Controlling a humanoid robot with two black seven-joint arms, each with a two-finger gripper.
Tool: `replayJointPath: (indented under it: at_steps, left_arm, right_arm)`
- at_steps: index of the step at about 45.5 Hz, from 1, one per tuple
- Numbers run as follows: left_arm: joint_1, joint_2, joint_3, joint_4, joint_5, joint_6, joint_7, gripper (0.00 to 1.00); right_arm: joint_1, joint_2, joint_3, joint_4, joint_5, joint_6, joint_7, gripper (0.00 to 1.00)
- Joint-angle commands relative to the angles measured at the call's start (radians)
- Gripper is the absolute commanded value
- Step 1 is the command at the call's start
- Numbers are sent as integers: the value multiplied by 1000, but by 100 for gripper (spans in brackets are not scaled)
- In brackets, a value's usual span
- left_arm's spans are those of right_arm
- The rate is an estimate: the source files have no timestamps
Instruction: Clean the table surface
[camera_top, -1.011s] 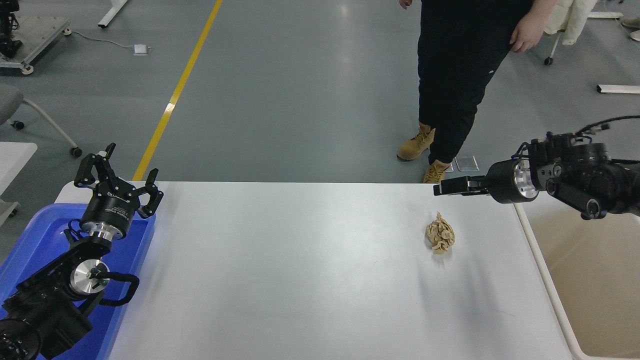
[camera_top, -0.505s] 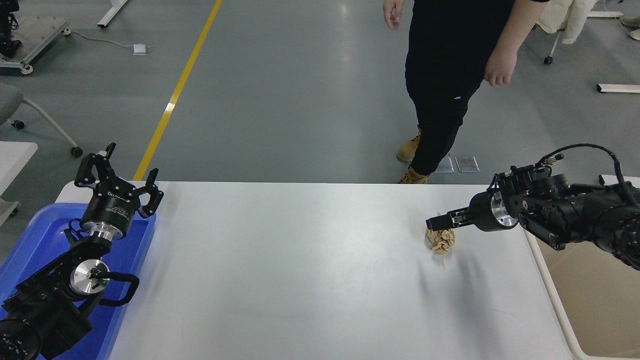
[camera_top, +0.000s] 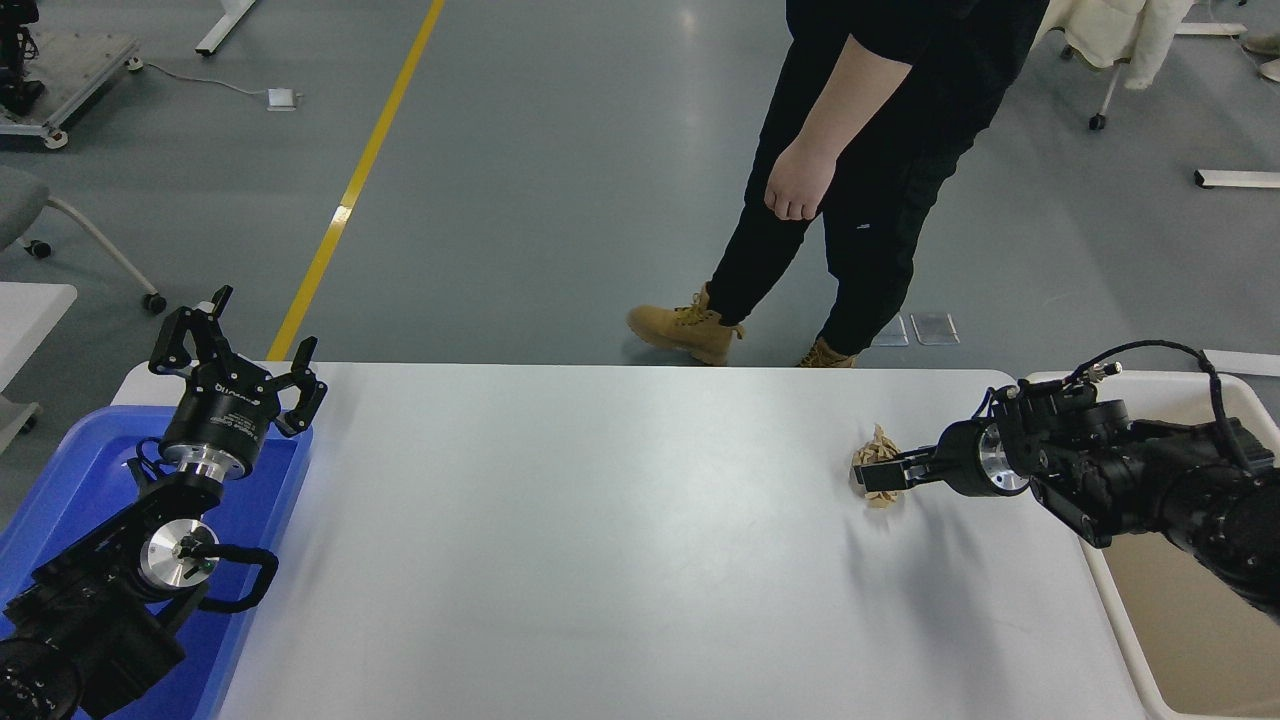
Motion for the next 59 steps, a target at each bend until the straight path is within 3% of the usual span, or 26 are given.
replayJointPath:
  at_steps: [1,12,22,36,41,47,49,59]
  left_arm:
    - [0,1,0,0,0,1,0,100]
    - [0,0,0,0,-1,-1,0,100]
    - [0,0,0,0,0,-1,0,100]
    - [0,0,0,0,0,-1,0,100]
    - [0,1,0,0,0,-1,0,100]
    - [0,0,0,0,-1,1,0,100]
    - [0,0,0,0,0,1,0,100]
    - [0,0,0,0,0,1,0,100]
  right_arm:
    - [-39,6,0,-33,69,-31,0,99]
    - [-53,6,2,-33,161,-32,2,98]
    - [-71,9,8,-33,212,-97,3,87]
    - [-111,32,8,-33,212,-144,6,82]
    - [-116,35,6,-33,212,-144,8,60]
    - [-117,35,0,-35,211,-141,8,19]
    - [-120,35,5,-36,211,-138,6,0]
    - [-145,40,9,-102,214,-144,5,0]
